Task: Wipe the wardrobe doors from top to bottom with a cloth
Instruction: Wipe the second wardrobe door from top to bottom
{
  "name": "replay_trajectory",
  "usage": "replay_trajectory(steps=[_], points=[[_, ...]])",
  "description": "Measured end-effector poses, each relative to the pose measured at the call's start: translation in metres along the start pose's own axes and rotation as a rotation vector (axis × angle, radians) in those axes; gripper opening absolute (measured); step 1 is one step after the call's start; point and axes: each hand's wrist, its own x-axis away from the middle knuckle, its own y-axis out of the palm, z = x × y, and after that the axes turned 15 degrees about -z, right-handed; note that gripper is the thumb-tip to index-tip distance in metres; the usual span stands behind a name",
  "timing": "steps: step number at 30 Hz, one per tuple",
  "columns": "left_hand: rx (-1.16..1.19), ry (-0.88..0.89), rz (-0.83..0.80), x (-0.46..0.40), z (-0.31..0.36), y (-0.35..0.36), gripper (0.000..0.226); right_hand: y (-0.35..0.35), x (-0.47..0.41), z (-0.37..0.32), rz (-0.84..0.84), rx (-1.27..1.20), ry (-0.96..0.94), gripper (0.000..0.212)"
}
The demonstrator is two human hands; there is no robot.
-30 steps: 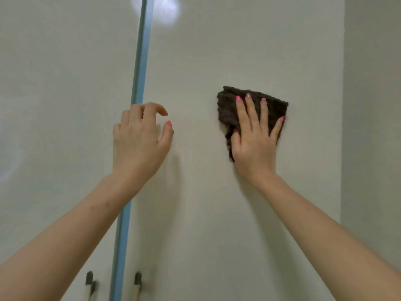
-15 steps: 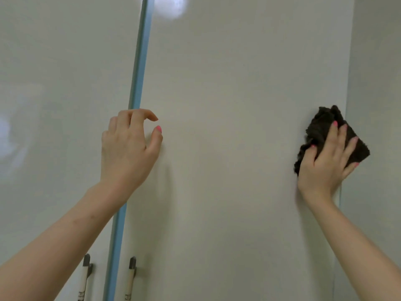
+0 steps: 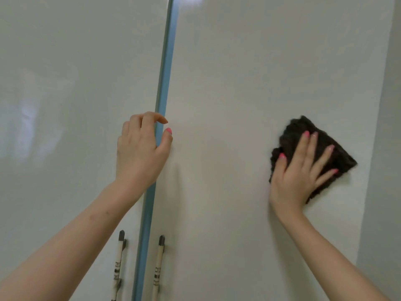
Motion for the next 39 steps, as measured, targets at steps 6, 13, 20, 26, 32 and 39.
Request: replay_trajectory(steps=[6,13,20,26,32,39], points=[[-0.024,0.013,-0.017,0.005,-0.009,-0.008,0.026,0.016,0.001,-0.088,-0.043,0.113,-0.28,0.064],[-0.009,0.047,0.003,0.005,-0.013,-0.011,0.024,0.023,-0.011,-0.169,-0.134,0.088,-0.533,0.062],[0.024,0.096,0.023,0.009,-0.013,-0.015,0.028,0.033,0.003,-0.188,-0.135,0.096,-0.649,0.052],[0.029,0.096,-0.015,0.013,-0.007,-0.007,0.034,0.034,0.042,-0.136,-0.168,0.187,-0.876,0.053],[0.082,0.11,-0.06,0.019,0.013,0.012,0.036,0.005,0.026,-0.052,-0.173,0.255,-0.74,0.066],[0.127,0.137,-0.079,0.028,0.03,0.034,0.033,-0.024,-0.008,0.051,-0.082,0.16,-0.215,0.068]])
